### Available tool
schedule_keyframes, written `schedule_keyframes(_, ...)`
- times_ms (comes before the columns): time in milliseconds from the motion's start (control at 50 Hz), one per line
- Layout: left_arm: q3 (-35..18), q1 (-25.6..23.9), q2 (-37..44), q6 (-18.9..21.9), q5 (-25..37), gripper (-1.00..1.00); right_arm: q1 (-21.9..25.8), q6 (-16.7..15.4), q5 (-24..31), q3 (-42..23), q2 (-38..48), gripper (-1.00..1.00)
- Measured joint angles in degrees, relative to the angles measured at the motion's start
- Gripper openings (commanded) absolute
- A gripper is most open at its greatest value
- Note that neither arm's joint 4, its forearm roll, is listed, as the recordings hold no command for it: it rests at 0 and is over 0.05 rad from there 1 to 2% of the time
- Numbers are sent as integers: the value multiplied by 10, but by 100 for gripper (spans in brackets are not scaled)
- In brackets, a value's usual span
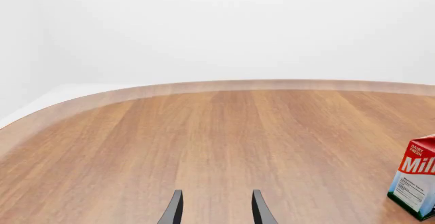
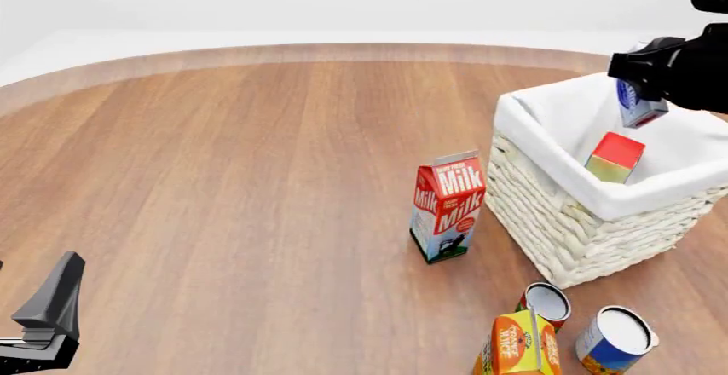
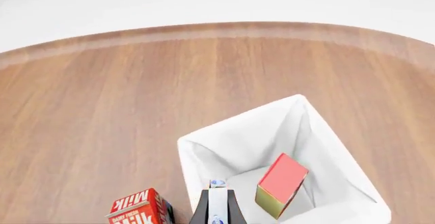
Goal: Pick up the cream cheese box and the butter, and put them in the basket.
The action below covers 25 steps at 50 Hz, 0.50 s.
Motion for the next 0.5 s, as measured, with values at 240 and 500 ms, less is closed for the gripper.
schedule_keyframes(240, 0, 0, 0, 0, 0, 100, 0, 0, -16, 15, 16, -100)
schedule_keyframes(500, 0, 0, 0, 0, 0, 100, 0, 1, -34, 34, 29, -100)
